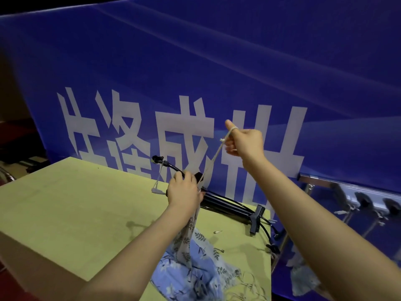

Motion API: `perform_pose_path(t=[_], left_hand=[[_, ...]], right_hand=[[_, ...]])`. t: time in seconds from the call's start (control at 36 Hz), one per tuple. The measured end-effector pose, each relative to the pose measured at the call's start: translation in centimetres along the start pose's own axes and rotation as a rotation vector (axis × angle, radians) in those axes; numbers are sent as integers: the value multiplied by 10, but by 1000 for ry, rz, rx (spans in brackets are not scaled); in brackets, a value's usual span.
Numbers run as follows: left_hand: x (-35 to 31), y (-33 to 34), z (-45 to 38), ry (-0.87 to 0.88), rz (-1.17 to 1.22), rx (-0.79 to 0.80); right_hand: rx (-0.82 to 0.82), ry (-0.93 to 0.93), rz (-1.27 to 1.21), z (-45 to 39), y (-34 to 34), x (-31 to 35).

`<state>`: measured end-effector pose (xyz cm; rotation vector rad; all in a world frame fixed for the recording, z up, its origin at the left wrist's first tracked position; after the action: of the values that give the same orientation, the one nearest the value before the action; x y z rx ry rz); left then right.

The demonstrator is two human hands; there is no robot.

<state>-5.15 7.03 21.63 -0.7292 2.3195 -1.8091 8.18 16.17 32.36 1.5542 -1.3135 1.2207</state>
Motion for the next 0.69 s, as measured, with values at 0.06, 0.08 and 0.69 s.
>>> perform_pose_path(t=[0.06,0.08,0.69], left_hand=[[-7,-4,6,-19,-46,17],[-12,-8,9,-24,-85,20],[-177,-126,83,120,-61,-29]], right_hand=[[49,18,-75,8,-4,-1],[72,24,-110,13,-6,0],[62,-221,-258,73,-182,77]])
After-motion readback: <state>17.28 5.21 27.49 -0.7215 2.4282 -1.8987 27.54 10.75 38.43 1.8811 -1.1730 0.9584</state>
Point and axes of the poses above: each hand's wrist, its own z-axis away from the middle knuckle, its own y-axis out of the palm, x = y × z, the point moved 10 cm from there along -z, towards the middle knuckle, and after that the axes turned 1 degree about z, right-handed, at the moved point
